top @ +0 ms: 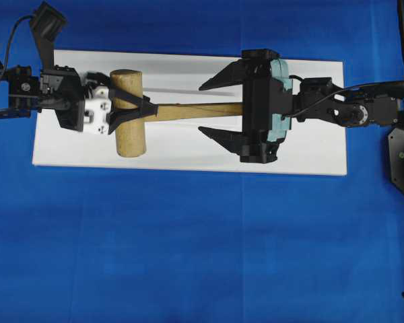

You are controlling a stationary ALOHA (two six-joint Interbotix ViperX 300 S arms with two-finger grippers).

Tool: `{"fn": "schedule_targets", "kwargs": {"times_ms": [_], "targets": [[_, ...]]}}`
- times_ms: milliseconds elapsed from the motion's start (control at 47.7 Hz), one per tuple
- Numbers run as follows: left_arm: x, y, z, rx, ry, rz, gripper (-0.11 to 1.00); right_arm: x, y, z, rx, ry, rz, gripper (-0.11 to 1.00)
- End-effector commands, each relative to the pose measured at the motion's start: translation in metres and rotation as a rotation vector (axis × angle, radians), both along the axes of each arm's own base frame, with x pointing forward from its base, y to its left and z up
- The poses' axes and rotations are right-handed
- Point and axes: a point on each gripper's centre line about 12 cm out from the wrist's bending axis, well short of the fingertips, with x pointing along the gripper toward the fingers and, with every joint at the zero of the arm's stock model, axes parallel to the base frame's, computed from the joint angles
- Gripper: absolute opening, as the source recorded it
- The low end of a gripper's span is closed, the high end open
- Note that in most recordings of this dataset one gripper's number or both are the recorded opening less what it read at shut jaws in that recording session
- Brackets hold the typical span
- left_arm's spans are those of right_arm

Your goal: Hit the mark with a hammer.

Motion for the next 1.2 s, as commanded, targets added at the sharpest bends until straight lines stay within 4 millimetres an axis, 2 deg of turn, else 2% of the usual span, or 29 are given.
{"fn": "schedule_targets", "kwargs": {"times_ms": [0, 336, 440, 503, 692, 755, 1174], "targets": [[0.0035, -0.0017, 0.0205, -0.059, -0.072, 0.011, 0.45, 0.0017, -0.0005, 0.0111, -0.011, -0.033, -0.003, 0.92], [0.0034, -0.0068, 0.0236, -0.116, -0.092, 0.01, 0.45, 0.0021, -0.0005, 0.0099, -0.015, -0.029, -0.001, 0.91], [0.0035, -0.0078, 0.0237, -0.116, -0.093, 0.007, 0.45, 0.0024, -0.0006, 0.0106, -0.02, -0.031, -0.001, 0.86], [0.0035, -0.0078, 0.0236, -0.116, -0.091, 0.007, 0.45, 0.0024, -0.0006, 0.0106, -0.024, -0.031, 0.001, 0.75], [0.0031, -0.008, 0.0226, -0.086, -0.084, -0.002, 0.45, 0.0027, 0.0004, 0.0109, -0.025, -0.029, 0.007, 0.19], [0.0025, -0.0085, 0.023, -0.064, -0.084, -0.01, 0.45, 0.0023, -0.0002, 0.0103, -0.025, -0.027, 0.006, 0.09], [0.0029, -0.0059, 0.0244, -0.053, -0.088, -0.004, 0.45, 0.0023, 0.0, 0.0102, -0.026, -0.026, 0.007, 0.09]]}}
